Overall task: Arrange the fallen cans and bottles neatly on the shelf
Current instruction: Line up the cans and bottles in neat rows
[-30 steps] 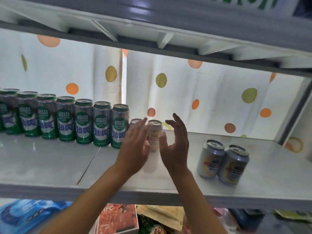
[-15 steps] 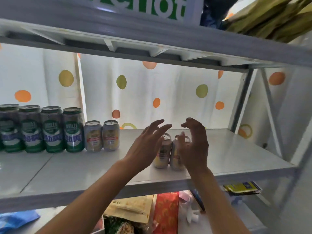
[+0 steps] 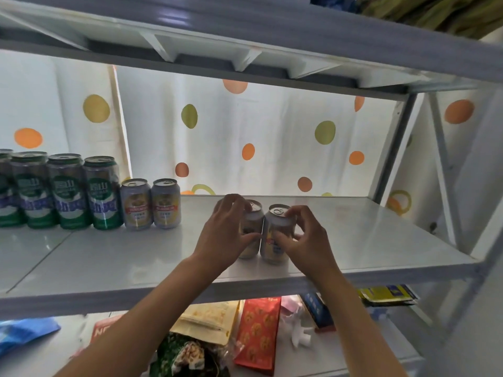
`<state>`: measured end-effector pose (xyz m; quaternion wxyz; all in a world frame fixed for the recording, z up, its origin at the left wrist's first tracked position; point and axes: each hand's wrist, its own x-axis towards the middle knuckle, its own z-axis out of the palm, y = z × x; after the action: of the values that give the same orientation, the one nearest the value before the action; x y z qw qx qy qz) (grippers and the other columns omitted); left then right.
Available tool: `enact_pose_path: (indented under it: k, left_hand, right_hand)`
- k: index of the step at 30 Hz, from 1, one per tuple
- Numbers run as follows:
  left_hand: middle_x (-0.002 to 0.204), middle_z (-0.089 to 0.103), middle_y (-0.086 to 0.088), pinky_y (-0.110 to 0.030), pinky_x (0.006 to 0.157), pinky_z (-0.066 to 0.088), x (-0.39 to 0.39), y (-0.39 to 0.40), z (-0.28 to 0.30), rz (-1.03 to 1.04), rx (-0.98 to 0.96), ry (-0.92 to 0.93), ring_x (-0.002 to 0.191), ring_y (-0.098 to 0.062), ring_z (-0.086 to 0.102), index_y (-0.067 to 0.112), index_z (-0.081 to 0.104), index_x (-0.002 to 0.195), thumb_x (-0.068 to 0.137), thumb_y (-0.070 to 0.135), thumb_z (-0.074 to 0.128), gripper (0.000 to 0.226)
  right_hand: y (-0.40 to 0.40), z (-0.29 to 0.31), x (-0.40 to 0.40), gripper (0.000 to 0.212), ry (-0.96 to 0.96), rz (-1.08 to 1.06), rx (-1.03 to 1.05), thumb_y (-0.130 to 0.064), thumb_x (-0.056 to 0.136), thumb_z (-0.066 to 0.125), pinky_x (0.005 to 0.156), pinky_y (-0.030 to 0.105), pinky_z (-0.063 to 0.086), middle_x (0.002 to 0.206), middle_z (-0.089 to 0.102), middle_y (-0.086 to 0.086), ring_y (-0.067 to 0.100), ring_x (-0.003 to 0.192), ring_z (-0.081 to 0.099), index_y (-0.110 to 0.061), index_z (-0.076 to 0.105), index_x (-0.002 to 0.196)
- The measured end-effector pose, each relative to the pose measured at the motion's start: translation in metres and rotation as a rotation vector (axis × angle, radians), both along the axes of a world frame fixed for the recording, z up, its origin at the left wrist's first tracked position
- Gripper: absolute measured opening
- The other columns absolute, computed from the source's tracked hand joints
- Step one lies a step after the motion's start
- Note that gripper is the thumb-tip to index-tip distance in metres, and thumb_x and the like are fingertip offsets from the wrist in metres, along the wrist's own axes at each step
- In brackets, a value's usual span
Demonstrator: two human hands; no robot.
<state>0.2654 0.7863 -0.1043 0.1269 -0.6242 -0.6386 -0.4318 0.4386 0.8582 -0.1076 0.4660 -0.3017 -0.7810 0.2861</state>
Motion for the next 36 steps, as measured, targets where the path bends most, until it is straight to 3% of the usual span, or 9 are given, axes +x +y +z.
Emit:
enact_pose_path:
  k: [6,11,14,17,19,21,25,32,36]
  left_hand:
    - [0.126,0.052,-0.002,-0.03,0.076,0.045,0.006,0.001,-0.002,0.065,-0.052,-0.109,0.095,-0.028,0.059,0.022,0.045,0.105,0.067,0.016,0.083,0.054]
    - [0.093,0.062,0.001,-0.026,0.064,0.035,0.004,-0.002,0.011,0.079,-0.109,-0.177,0.076,-0.021,0.052,0.023,0.045,0.096,0.066,0.016,0.082,0.049]
    - [0.087,0.061,0.001,-0.03,0.062,0.038,-0.003,-0.005,0.016,0.074,-0.094,-0.252,0.077,-0.024,0.054,0.022,0.05,0.092,0.061,0.018,0.082,0.045]
    - [0.087,0.062,0.0,-0.03,0.061,0.042,-0.016,-0.009,0.022,0.12,-0.053,-0.261,0.079,-0.022,0.057,0.023,0.049,0.087,0.058,0.02,0.083,0.044]
    - [0.088,0.062,0.001,-0.031,0.062,0.046,-0.029,-0.011,0.032,0.152,-0.021,-0.27,0.08,-0.02,0.059,0.026,0.047,0.083,0.056,0.024,0.084,0.046]
    - [0.092,0.061,0.001,-0.032,0.062,0.047,-0.042,-0.013,0.046,0.188,-0.005,-0.264,0.08,-0.019,0.059,0.028,0.045,0.079,0.053,0.027,0.085,0.048]
    - [0.093,0.056,0.004,-0.031,0.07,0.037,-0.066,-0.018,0.075,0.316,-0.057,-0.147,0.084,-0.018,0.053,0.024,0.049,0.082,0.053,0.037,0.086,0.05]
    - [0.096,0.063,-0.007,-0.041,0.085,0.047,-0.09,-0.03,0.114,0.429,-0.141,0.051,0.102,-0.027,0.052,0.014,0.06,0.087,0.058,0.042,0.083,0.047]
    - [0.081,0.062,-0.001,-0.037,0.074,0.05,-0.102,-0.022,0.118,0.439,-0.186,0.098,0.092,-0.023,0.054,0.019,0.058,0.074,0.049,0.054,0.082,0.05]
  right_hand:
    - [0.006,0.001,0.001,0.05,-0.059,0.023,-0.023,-0.013,0.075,0.082,0.073,0.006,0.049,0.106,0.061,-0.017,0.001,0.097,0.06,-0.03,0.047,0.108]
    - [0.006,0.0,-0.004,0.051,-0.019,0.032,-0.01,-0.009,0.073,0.083,0.07,0.004,0.048,0.104,0.06,-0.02,0.0,0.097,0.06,-0.028,0.05,0.106]
    - [0.006,0.008,-0.009,0.047,-0.017,0.041,-0.011,-0.005,0.073,0.081,0.065,0.003,0.046,0.102,0.064,-0.009,0.006,0.096,0.061,-0.026,0.051,0.101]
    - [0.004,0.022,-0.022,0.045,-0.007,0.052,0.006,-0.003,0.074,0.079,0.063,0.004,0.046,0.099,0.061,-0.014,0.004,0.093,0.059,-0.025,0.05,0.102]
    - [0.003,0.033,-0.035,0.045,0.04,0.055,0.039,-0.005,0.074,0.08,0.07,0.009,0.05,0.097,0.06,-0.019,0.004,0.092,0.059,-0.024,0.051,0.103]
    - [0.004,0.043,-0.049,0.044,0.1,0.048,0.08,-0.007,0.073,0.081,0.079,0.024,0.055,0.098,0.061,-0.02,0.004,0.093,0.061,-0.022,0.052,0.103]
    - [0.004,0.054,-0.084,0.041,0.197,0.037,0.144,-0.008,0.073,0.075,0.085,0.042,0.055,0.1,0.065,-0.013,0.008,0.094,0.06,-0.021,0.053,0.104]
    - [0.009,0.056,-0.133,0.041,0.312,0.066,0.179,-0.009,0.073,0.074,0.085,0.045,0.055,0.107,0.067,-0.004,0.017,0.098,0.062,-0.018,0.053,0.107]
    - [0.017,0.051,-0.152,0.038,0.306,0.071,0.229,-0.015,0.078,0.073,0.087,0.04,0.055,0.11,0.067,0.0,0.021,0.099,0.063,-0.014,0.053,0.11]
